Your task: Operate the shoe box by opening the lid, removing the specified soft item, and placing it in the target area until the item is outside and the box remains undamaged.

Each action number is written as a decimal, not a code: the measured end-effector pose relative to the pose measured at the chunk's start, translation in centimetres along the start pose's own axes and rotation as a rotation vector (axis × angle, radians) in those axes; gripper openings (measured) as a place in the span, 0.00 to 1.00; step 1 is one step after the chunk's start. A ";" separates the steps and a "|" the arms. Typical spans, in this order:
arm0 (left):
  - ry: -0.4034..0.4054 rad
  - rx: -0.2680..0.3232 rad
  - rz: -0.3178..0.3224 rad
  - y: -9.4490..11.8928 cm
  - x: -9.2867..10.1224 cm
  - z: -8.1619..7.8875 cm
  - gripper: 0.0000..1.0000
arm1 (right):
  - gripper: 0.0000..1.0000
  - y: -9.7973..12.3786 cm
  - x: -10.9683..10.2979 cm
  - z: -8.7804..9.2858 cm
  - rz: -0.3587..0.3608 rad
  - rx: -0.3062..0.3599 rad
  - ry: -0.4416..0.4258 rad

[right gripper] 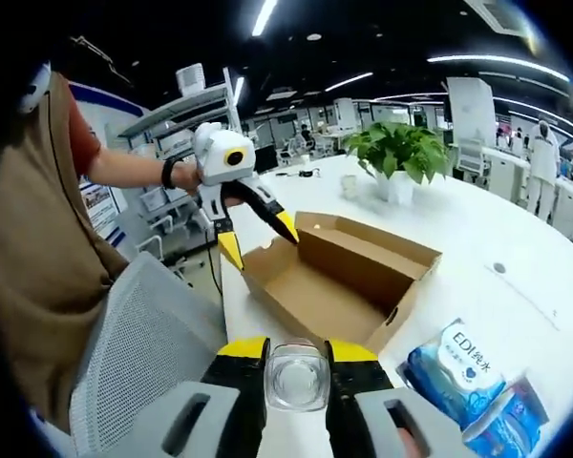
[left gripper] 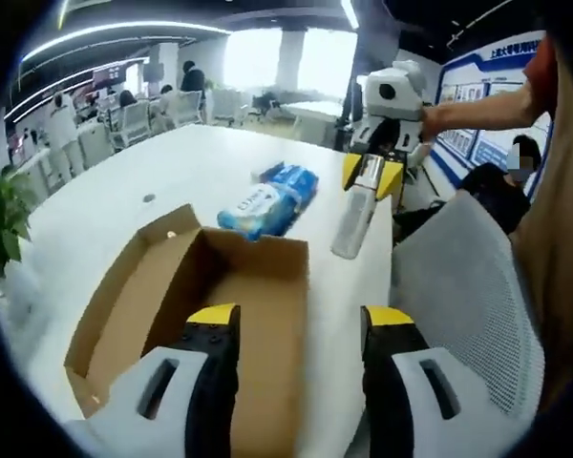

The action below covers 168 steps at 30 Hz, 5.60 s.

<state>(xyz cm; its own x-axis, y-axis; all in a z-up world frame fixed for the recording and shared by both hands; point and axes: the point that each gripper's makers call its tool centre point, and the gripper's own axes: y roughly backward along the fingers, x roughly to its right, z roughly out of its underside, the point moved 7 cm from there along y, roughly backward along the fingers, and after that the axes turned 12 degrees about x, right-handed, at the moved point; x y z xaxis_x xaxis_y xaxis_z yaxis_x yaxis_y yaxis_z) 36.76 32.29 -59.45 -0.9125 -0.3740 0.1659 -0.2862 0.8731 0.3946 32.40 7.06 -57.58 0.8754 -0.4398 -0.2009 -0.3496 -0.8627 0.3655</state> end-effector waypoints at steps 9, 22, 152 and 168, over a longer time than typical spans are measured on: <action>0.063 0.021 -0.110 1.7 -0.3 2.5 0.62 | 0.18 0.7 1.3 -0.6 0.037 0.021 -0.016; 0.121 0.045 -0.152 2.7 -0.4 3.7 0.63 | 0.18 2.1 4.6 -2.4 0.085 0.006 -0.001; 0.209 0.025 -0.180 2.2 -1.6 4.5 0.57 | 0.24 0.3 27.5 3.6 0.034 -0.641 0.367; 0.210 0.022 -0.174 2.1 -1.5 4.6 0.57 | 0.21 0.6 27.5 3.6 0.011 -0.669 0.396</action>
<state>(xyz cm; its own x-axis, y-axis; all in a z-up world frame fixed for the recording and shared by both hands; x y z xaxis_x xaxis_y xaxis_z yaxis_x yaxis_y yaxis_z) 36.17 36.18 -63.04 -0.7688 -0.5737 0.2825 -0.4418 0.7959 0.4139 55.09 -6.44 -66.11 0.9711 -0.2171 0.0994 -0.1931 -0.4692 0.8617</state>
